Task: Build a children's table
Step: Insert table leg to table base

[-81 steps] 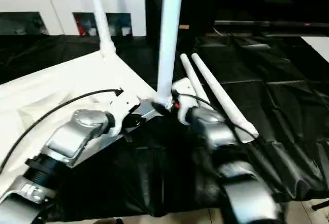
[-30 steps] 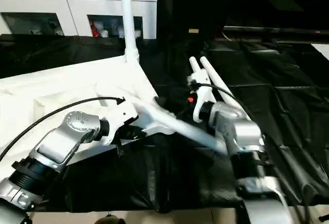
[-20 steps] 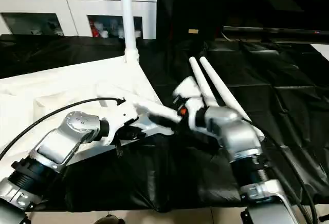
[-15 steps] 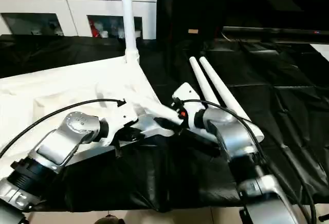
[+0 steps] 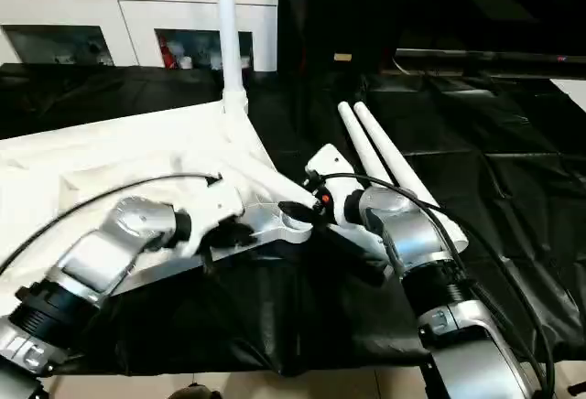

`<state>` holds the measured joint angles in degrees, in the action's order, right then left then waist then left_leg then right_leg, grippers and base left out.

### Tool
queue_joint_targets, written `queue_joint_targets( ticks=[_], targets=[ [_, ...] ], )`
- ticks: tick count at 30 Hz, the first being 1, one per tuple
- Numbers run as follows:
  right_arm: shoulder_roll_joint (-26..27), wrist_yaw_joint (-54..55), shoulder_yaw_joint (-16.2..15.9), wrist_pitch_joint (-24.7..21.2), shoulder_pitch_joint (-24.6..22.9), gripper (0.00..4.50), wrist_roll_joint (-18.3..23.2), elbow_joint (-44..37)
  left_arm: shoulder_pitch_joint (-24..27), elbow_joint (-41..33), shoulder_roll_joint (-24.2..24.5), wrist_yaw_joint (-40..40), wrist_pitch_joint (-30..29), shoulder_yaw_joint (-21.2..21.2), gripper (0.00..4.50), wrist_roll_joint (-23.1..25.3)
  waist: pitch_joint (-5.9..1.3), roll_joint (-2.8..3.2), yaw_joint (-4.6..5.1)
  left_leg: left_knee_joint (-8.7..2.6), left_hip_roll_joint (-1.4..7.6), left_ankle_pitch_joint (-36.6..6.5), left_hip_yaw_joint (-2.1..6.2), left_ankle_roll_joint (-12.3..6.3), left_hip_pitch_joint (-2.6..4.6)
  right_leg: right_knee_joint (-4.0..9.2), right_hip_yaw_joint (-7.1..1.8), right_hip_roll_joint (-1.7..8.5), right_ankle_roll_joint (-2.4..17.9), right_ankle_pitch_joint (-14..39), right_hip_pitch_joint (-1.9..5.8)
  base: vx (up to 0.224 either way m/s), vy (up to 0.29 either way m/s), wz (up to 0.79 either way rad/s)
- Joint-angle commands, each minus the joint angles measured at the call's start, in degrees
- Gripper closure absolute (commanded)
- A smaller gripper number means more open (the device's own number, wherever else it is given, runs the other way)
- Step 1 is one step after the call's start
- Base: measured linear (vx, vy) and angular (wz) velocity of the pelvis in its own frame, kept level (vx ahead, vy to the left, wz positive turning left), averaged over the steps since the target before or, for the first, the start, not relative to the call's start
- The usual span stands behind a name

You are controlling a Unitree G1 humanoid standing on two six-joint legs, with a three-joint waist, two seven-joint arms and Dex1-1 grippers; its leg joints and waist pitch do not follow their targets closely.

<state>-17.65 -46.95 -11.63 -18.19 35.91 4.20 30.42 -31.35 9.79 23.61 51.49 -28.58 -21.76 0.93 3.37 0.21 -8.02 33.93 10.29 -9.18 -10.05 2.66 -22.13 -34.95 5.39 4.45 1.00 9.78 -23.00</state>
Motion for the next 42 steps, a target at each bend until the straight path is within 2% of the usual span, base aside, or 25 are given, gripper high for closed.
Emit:
queue_joint_targets(
  ticks=[1,2,4,5,7,10,12,13,14,17,18,19,24,26,30,31,32,33,34,37,39,41,42],
  targets=[
    [0.05,-0.62,0.58,0.16,0.32,1.81,0.43,1.07,-0.98,-0.18,0.32,-0.23,0.35,0.91,3.23,-0.28,-4.01,-0.09,0.33,-4.03,3.05,-16.03,1.21,0.70,1.50,4.80,-3.28,4.76,9.02,19.03,2.62,0.000,0.000,0.00],
    [0.12,-0.80,0.80,0.44,0.45,2.03,0.52,1.71,-1.03,-0.07,0.38,-0.14,0.30,1.87,3.05,-1.11,-3.98,-0.21,0.38,-4.06,3.06,-16.21,1.23,0.75,1.53,4.84,-3.27,4.78,8.86,19.66,2.61,0.000,0.000,0.00],
    [0.19,-0.91,1.06,0.63,0.58,2.13,0.68,2.24,-1.06,-0.05,0.32,-0.27,0.03,2.62,2.92,-1.60,-4.00,-0.06,0.35,-4.05,3.08,-16.65,1.24,0.81,1.63,4.87,-3.28,4.83,8.90,20.08,2.51,0.000,0.000,0.00],
    [0.23,-0.99,1.40,0.64,0.77,2.13,0.93,2.76,-1.03,-0.18,0.09,-0.51,-0.62,3.52,2.92,-2.20,-4.02,-0.20,0.43,-4.07,3.10,-16.66,1.23,0.84,1.64,4.85,-3.27,4.76,9.01,19.89,2.48,0.000,0.000,0.00],
    [0.33,-0.91,1.90,0.96,1.23,2.45,1.14,4.10,-0.94,-0.23,-0.49,-1.25,-1.42,4.93,2.61,-3.25,-4.03,-0.12,0.45,-4.04,3.08,-16.21,1.21,0.81,1.58,4.74,-3.29,4.72,9.29,19.06,2.53,0.000,0.000,0.00],
    [0.42,-0.77,2.34,1.07,1.57,2.59,1.35,5.15,-0.86,-0.12,-0.98,-2.02,-1.68,5.65,2.45,-3.57,-4.12,-0.15,0.45,-3.98,3.07,-15.67,1.19,0.62,1.50,4.56,-3.30,4.77,9.74,18.02,2.60,0.000,0.000,0.00],
    [0.36,-0.75,2.65,1.37,1.95,2.74,1.42,6.16,-0.87,0.00,-1.79,-3.03,-2.08,6.46,2.30,-3.84,-4.15,-0.57,0.45,-3.97,3.05,-15.01,1.12,0.33,1.43,4.55,-3.27,4.71,9.83,17.42,2.69,0.000,0.000,0.00],
    [0.32,-0.79,2.69,1.49,2.05,2.85,1.41,6.40,-0.89,0.01,-2.06,-3.34,-2.24,6.73,2.19,-3.95,-4.16,-0.36,0.34,-3.92,3.07,-14.56,1.12,0.19,1.44,4.53,-3.28,4.77,9.94,17.15,2.65,0.000,0.000,0.00],
    [0.32,-0.92,2.84,1.67,2.26,2.91,1.51,6.83,-0.91,-0.10,-2.79,-4.11,-2.69,7.40,2.13,-4.36,-4.16,-0.63,0.46,-3.91,3.06,-14.48,1.06,0.12,1.37,4.48,-3.28,4.74,9.98,17.12,2.70,0.000,0.000,0.00],
    [0.60,-1.10,3.35,2.20,2.83,2.99,1.82,8.23,-0.69,-0.16,-4.77,-6.42,-4.12,9.34,1.99,-5.80,-4.17,-0.60,0.34,-3.84,3.01,-14.08,1.03,-0.15,1.34,4.54,-3.25,4.78,9.85,17.34,2.72,0.000,0.000,0.00],
    [0.78,-1.12,3.61,2.40,3.07,3.16,1.93,8.83,-0.63,-0.10,-5.25,-7.17,-4.59,9.87,1.71,-6.05,-4.19,-0.65,0.35,-3.83,3.04,-14.20,1.07,-0.22,1.38,4.56,-3.22,4.79,9.86,17.51,2.73,0.000,0.000,0.00],
    [0.96,-1.12,3.85,2.59,3.36,3.26,2.05,9.47,-0.67,0.16,-5.77,-8.20,-4.87,10.42,1.66,-6.09,-4.20,-0.32,0.48,-3.79,3.00,-14.50,1.04,-0.11,1.36,4.62,-3.22,4.72,10.01,17.48,2.71,0.000,0.000,0.00],
    [1.22,-1.38,4.57,2.94,4.18,3.50,2.34,10.77,-1.17,1.03,-7.45,-10.58,-6.13,12.25,1.29,-6.90,-4.18,-0.50,0.44,-3.85,3.00,-14.79,1.13,-0.35,1.43,4.73,-3.12,4.61,9.58,18.03,2.70,0.000,0.000,0.00],
    [1.89,-0.93,7.57,1.80,5.44,3.72,5.19,11.15,-1.89,1.51,-9.11,-12.21,-6.91,13.87,1.17,-7.90,-4.21,-0.49,0.52,-3.77,2.95,-14.70,1.05,-0.39,1.43,4.75,-3.16,4.67,9.80,17.95,2.73,0.000,0.000,0.00],
    [1.79,-1.15,8.54,1.20,5.88,4.04,6.30,10.96,-2.00,1.45,-9.47,-12.84,-7.73,13.69,0.83,-7.82,-4.33,-0.54,0.35,-3.75,3.04,-13.60,1.09,-0.88,1.30,4.54,-3.11,4.62,10.09,16.16,2.77,0.000,0.000,0.00],
    [1.67,-1.52,8.40,1.41,5.88,4.16,6.10,11.19,-1.86,1.32,-9.39,-12.75,-7.79,13.22,0.75,-7.59,-4.35,0.07,0.29,-3.74,3.05,-13.65,1.16,-0.77,1.35,4.48,-3.14,4.66,10.19,15.96,2.72,0.000,0.000,0.00],
    [1.67,-1.52,8.40,1.41,5.88,4.25,6.10,11.19,-1.86,1.32,-9.39,-12.75,-7.79,13.22,0.62,-7.59,-4.36,-0.23,0.39,-3.75,3.04,-13.51,1.10,-0.77,1.30,4.53,-3.12,4.57,10.22,15.37,2.78,0.000,0.000,0.00],
    [1.52,-1.92,8.10,1.62,5.81,4.28,5.76,11.37,-1.72,1.18,-9.36,-12.63,-7.85,12.89,0.51,-7.48,-4.39,-0.24,0.37,-3.75,3.05,-13.43,1.11,-0.77,1.30,4.46,-3.10,4.57,10.41,14.96,2.79,0.000,0.000,0.00],
    [1.36,-2.21,7.74,1.11,5.83,4.01,5.34,11.66,-1.59,1.00,-9.37,-12.66,-7.90,12.64,0.43,-7.34,-4.36,-0.26,0.38,-3.77,3.04,-13.55,1.12,-0.79,1.28,4.45,-3.09,4.55,10.45,14.96,2.80,0.000,0.000,0.00],
    [1.10,-3.32,7.16,-0.08,6.13,3.85,4.91,12.26,-1.26,0.42,-9.14,-12.11,-8.12,11.90,0.29,-7.16,-4.35,-0.33,0.35,-3.74,3.04,-13.41,1.08,-0.95,1.30,4.44,-3.11,4.57,10.77,14.74,2.84,0.000,0.000,0.00],
    [0.79,-4.05,6.46,-0.21,6.30,3.47,4.44,12.36,-0.91,-0.16,-8.65,-11.34,-8.19,11.13,0.00,-7.14,-4.34,-0.43,0.35,-3.74,3.06,-13.33,1.09,-0.94,1.23,4.46,-3.10,4.64,10.62,15.07,2.89,0.000,0.000,0.00],
    [0.73,-4.22,6.30,-0.28,6.37,3.43,4.35,12.41,-0.79,-0.34,-8.52,-11.08,-8.24,10.91,0.00,-7.17,-4.28,-0.35,0.36,-3.74,3.05,-13.67,1.05,-0.91,1.28,4.53,-3.13,4.64,10.49,15.78,2.78,0.000,0.000,0.00],
    [0.52,-5.45,5.70,-0.69,6.72,3.29,4.16,12.49,-0.47,-0.92,-8.19,-10.47,-8.54,10.42,0.00,-7.39,-4.30,-0.52,0.36,-3.74,3.05,-13.59,1.07,-0.93,1.28,4.49,-3.12,4.67,10.45,16.05,2.85,0.000,0.000,0.00]
  ],
)
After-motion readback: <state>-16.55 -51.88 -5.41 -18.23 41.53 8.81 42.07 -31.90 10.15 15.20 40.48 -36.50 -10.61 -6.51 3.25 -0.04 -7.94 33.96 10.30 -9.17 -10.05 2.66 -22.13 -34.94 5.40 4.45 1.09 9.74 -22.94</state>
